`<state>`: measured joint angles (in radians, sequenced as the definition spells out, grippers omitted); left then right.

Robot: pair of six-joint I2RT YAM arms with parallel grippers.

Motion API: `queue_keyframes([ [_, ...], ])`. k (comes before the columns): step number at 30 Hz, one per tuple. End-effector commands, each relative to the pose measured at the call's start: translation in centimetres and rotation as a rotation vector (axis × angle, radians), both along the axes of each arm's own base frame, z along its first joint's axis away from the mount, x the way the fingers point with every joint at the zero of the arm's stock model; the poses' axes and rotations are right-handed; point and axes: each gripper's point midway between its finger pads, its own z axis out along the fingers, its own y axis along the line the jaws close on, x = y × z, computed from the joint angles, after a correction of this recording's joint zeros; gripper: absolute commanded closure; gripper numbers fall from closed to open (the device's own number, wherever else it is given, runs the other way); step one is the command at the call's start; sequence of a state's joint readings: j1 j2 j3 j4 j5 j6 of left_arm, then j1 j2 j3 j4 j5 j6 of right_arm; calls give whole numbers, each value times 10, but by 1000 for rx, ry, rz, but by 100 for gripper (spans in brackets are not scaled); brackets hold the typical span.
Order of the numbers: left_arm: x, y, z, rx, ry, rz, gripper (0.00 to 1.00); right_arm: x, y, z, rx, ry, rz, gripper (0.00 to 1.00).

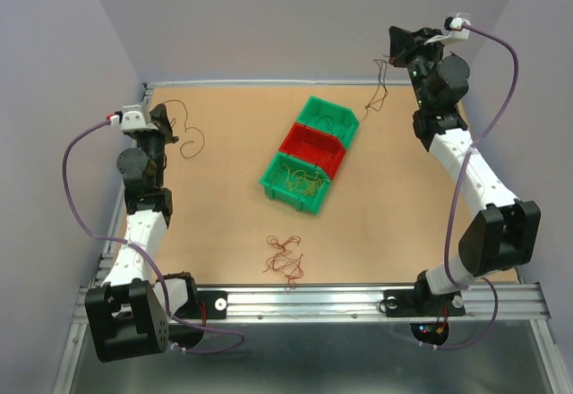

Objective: Untangle the cables

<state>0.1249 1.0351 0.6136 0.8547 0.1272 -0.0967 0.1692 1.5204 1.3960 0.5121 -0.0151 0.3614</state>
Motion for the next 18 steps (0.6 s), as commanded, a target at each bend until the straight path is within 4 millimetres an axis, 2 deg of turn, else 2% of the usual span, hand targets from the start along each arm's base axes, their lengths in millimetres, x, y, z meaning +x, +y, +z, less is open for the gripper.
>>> queue_keyframes([
  [1, -11, -2, 25, 28, -87, 8, 100, 15, 1, -18, -25, 33, 15, 100],
  [11, -10, -3, 24, 32, -78, 3, 100, 39, 18, -27, -33, 50, 103, 99],
  [12, -10, -3, 24, 32, -78, 3, 100, 39, 22, -22, -34, 42, 124, 99],
  [15, -10, -4, 24, 35, -80, 1, 100, 48, 34, -31, -34, 56, 185, 100],
  [17, -10, -4, 24, 34, -78, 4, 100, 50, 40, -24, -34, 38, 223, 100],
  [18, -10, -4, 25, 34, -80, 4, 100, 53, 50, -32, -44, 49, 274, 99],
])
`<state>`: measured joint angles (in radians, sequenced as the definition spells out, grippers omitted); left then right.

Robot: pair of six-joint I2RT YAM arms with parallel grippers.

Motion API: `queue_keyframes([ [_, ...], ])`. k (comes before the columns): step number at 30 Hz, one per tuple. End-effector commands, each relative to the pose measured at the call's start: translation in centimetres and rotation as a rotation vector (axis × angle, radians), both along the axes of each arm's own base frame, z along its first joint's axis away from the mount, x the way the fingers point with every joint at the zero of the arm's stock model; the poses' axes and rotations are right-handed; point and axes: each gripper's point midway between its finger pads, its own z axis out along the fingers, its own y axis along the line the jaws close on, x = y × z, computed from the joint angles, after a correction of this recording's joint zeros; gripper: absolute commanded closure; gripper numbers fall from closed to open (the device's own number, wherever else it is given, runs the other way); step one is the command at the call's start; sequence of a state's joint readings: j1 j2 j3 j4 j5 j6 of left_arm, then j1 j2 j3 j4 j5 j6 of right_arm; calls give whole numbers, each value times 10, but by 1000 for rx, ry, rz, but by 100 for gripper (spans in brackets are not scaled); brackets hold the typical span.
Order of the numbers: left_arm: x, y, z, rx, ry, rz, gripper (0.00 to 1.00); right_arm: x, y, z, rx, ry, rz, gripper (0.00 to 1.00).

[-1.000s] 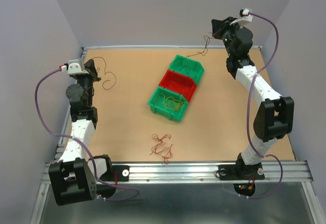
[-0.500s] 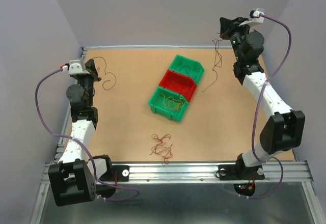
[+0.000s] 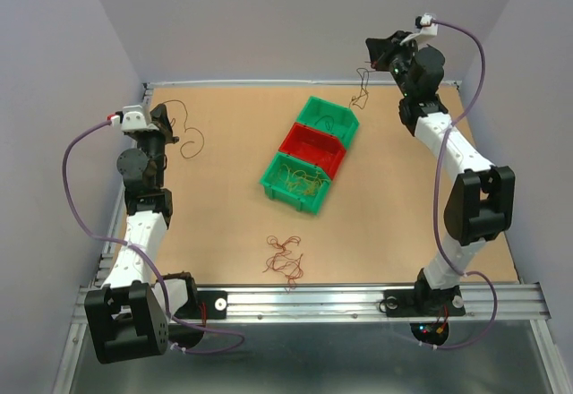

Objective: Untangle the cables

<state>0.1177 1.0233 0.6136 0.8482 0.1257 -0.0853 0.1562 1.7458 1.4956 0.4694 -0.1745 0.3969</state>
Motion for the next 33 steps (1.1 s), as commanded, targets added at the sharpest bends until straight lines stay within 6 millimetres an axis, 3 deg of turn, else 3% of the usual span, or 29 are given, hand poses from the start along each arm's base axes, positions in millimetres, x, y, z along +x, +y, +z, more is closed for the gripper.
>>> queue_keyframes([
  [1, -8, -2, 22, 24, -75, 3, 100, -6, 22, 48, 14, -121, 153, 99],
  [8, -7, -3, 22, 25, -71, 1, 100, -9, 35, 61, 24, -203, 236, 99],
  [13, -8, -3, 23, 30, -74, -1, 100, -19, 15, 75, 44, -289, 120, 99],
  [19, -9, -6, 22, 30, -71, -9, 100, -52, -26, 84, 50, -346, -93, 99],
  [20, -9, -5, 22, 30, -73, -7, 100, -55, -30, 78, 45, -336, -110, 99],
  [21, -9, -5, 22, 30, -73, -7, 100, -66, -33, 89, 48, -363, -121, 100],
  [25, -9, -5, 22, 31, -71, -7, 100, -89, -44, 100, 40, -404, -164, 99],
  [33, -9, -5, 22, 31, -70, -3, 100, -110, -59, 106, 32, -425, -236, 100],
])
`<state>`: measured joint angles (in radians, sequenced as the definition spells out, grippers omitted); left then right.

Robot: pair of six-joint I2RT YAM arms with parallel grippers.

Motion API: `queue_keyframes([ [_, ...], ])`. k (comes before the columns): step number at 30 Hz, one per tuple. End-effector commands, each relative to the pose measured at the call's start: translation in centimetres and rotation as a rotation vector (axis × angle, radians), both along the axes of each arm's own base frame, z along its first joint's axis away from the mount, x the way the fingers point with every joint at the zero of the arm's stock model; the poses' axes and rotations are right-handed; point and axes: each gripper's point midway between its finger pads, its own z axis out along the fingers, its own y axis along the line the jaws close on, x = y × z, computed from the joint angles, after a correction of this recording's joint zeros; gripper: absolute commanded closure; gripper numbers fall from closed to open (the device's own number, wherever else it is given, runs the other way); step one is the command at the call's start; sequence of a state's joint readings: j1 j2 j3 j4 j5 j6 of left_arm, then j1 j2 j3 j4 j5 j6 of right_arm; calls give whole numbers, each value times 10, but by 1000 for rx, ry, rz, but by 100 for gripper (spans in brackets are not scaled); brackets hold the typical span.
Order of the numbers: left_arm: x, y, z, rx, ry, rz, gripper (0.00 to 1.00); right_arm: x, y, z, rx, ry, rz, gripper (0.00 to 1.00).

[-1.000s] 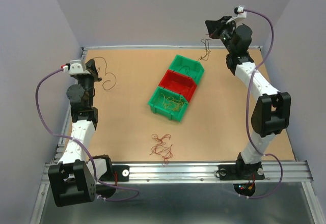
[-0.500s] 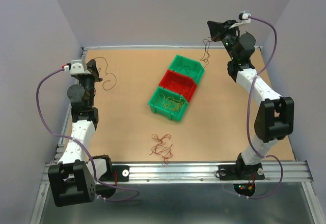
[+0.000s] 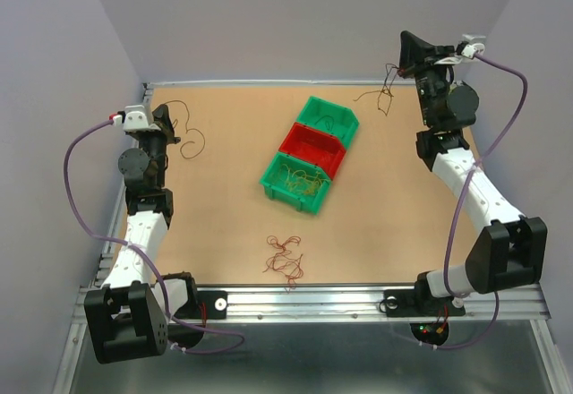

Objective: Untangle the cables

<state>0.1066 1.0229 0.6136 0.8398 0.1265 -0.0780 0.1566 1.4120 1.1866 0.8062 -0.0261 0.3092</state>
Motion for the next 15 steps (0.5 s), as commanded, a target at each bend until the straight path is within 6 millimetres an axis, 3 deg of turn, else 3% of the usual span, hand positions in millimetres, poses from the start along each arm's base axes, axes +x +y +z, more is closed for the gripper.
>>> queue_keyframes([
  [1, -9, -1, 25, 25, -80, 6, 100, -13, -13, 12, 1, -58, -55, 99],
  [8, -10, -1, 24, 28, -78, 5, 100, -13, 14, 17, -43, -75, 87, 99],
  [15, -10, -2, 25, 28, -80, 2, 100, 3, 36, 14, -53, -61, 203, 100],
])
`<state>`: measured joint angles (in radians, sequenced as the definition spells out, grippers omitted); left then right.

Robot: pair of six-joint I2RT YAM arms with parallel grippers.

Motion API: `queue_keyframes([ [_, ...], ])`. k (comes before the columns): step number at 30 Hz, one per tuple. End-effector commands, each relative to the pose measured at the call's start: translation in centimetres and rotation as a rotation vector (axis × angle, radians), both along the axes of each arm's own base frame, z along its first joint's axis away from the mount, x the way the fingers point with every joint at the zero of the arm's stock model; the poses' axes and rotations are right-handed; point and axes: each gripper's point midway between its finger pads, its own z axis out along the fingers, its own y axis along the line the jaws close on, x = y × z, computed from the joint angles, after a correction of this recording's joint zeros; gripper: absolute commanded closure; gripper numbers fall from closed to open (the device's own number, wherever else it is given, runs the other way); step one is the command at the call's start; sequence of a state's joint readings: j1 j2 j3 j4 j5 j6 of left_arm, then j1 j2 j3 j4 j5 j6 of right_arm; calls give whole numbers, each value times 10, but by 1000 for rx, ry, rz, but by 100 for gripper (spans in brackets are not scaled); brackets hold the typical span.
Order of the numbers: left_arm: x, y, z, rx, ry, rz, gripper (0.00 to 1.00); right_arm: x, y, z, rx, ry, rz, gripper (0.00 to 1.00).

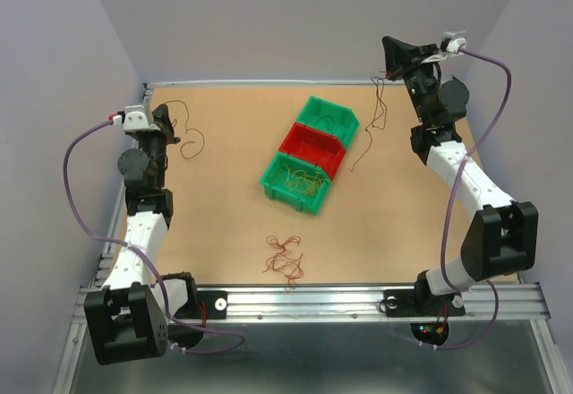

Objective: Untangle the cables

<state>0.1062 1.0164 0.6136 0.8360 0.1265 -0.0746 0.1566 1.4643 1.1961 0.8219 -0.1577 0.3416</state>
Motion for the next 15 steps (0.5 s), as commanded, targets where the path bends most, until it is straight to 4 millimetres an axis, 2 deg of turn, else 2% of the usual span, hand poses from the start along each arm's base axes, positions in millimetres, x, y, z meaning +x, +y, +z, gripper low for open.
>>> queue_keyframes([
  [1, -9, -2, 23, 23, -77, 1, 100, -1, 16, 30, 1, -75, 106, 99],
  [4, -10, -2, 25, 24, -80, 3, 100, 5, 24, 27, 0, -63, 154, 99],
  [12, -11, -2, 26, 28, -83, 4, 100, 44, 50, 7, 1, -6, 289, 99],
  [15, -12, -1, 26, 25, -86, 7, 100, 54, 55, 7, 7, 0, 315, 100],
])
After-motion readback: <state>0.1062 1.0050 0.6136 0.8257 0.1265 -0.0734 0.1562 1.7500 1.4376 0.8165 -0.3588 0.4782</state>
